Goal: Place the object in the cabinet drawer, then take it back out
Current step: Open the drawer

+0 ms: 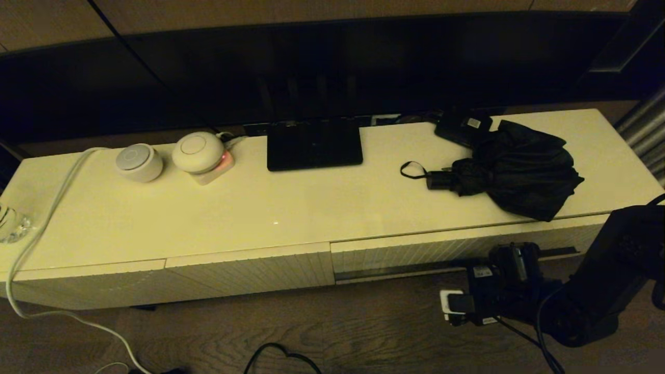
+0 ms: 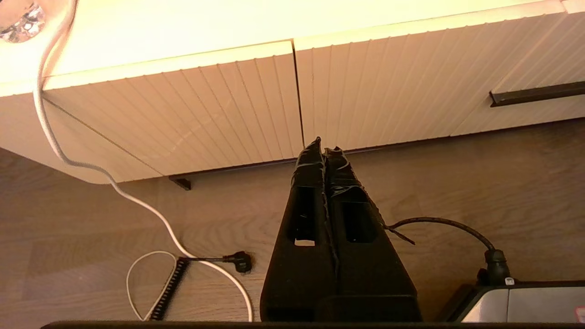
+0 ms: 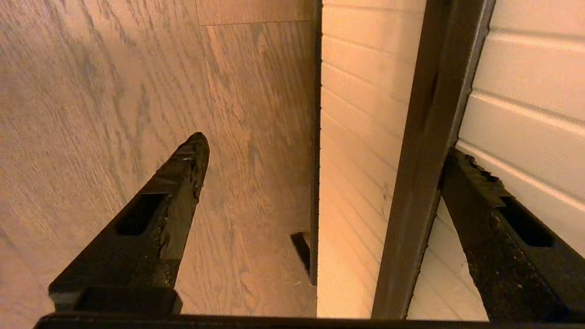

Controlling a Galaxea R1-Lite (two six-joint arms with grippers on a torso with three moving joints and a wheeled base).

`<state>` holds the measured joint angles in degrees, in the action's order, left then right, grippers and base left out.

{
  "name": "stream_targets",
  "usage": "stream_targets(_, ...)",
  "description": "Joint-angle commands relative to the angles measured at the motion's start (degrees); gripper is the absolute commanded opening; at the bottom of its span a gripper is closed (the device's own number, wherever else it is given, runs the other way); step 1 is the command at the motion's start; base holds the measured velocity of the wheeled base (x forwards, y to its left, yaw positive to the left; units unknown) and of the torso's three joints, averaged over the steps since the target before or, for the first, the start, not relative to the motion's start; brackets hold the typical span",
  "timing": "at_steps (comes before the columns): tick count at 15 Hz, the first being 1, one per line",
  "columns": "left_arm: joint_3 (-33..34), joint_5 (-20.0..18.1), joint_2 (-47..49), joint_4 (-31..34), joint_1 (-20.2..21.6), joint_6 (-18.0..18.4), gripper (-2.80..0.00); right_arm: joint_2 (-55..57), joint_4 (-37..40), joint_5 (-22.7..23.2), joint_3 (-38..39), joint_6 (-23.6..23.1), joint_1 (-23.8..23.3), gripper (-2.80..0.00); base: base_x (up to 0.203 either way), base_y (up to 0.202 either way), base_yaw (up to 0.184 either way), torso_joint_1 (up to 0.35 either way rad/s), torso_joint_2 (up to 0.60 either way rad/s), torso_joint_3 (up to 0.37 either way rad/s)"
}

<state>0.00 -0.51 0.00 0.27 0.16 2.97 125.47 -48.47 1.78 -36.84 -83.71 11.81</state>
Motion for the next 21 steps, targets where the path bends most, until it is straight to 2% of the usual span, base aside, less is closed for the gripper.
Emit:
stream_targets(1, 0.18, -0.01, 0.0, 0.0, 0.02, 0.08, -2.8, -1.34, -0.14, 0.07, 2.04, -0.43, 0.3, 0.0, 0.0, 0.0, 0.0, 0.0, 0.0, 0.0)
stream_targets(13, 0.18, -0.01, 0.0, 0.0, 0.02, 0.01, -2.8, -2.99, -2.5, 0.47, 15.35, 2.94, 1.0, 0.0, 0.0, 0.0, 0.0, 0.0, 0.0, 0.0)
stream_targets(19, 0.18, -0.01, 0.0, 0.0, 0.02, 0.02, -2.8, -3.39, -6.4, 1.29, 16.36, 3.82, 1.46, 0.0, 0.0, 0.0, 0.0, 0.0, 0.0, 0.0)
stream_targets(20, 0.18, -0.01, 0.0, 0.0, 0.02, 0.1, -2.8, -3.32, -6.53, 1.3, 16.19, 3.66, 1.46, -2.8, 0.0, 0.0, 0.0, 0.0, 0.0, 0.0)
stream_targets(21, 0.18, -0.01, 0.0, 0.0, 0.02, 0.02, -2.8, -3.48, -6.63, 1.16, 16.1, 3.64, 1.46, -2.8, 0.0, 0.0, 0.0, 0.0, 0.0, 0.0)
